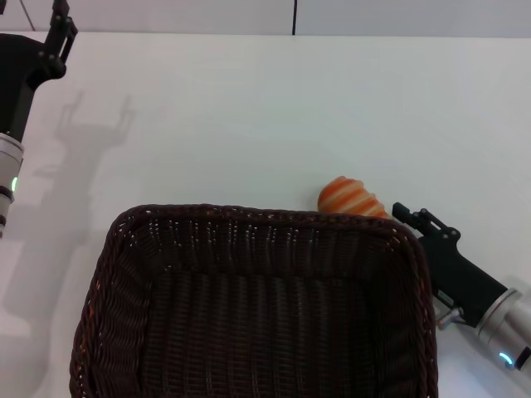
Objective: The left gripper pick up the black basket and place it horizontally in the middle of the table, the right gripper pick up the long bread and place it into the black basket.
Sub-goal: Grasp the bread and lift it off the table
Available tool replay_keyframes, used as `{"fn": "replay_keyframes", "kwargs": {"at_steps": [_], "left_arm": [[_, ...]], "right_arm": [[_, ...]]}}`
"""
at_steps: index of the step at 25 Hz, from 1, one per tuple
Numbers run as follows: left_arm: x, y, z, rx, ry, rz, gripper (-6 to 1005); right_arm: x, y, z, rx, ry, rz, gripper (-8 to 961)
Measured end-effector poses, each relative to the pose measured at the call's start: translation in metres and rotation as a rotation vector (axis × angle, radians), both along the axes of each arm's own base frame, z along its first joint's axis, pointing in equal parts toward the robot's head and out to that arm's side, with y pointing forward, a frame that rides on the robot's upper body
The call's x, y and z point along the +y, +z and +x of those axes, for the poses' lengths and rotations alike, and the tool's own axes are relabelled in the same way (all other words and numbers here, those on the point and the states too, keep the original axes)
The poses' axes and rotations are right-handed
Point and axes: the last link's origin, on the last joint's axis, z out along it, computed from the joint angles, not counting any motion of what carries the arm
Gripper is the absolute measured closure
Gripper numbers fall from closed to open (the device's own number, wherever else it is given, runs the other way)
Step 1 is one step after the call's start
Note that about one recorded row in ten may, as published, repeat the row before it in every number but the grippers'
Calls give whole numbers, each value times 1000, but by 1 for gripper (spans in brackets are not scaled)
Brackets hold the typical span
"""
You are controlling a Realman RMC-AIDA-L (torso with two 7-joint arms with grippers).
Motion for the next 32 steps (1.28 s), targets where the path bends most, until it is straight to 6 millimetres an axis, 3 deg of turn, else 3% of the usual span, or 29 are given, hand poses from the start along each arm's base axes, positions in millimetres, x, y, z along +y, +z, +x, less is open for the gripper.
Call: {"fn": "replay_keyframes", "kwargs": {"at_steps": [8,18,21,27,32], "left_arm": [[0,-3,3,1,-14,-11,242],[-2,-6,4,4,-18,-25,241],[-2,-7,4,5,-19,-31,241],[-1,-11,7,6,-29,-46,242],[0,-12,10,8,-38,-55,241]], "right_arm": [[2,12,4,32,-26,87,260],[-16,53,-5,178,98,300,649],[-10,48,0,156,47,282,771],[4,27,0,128,-24,155,758],[3,22,-5,128,2,119,748]]}}
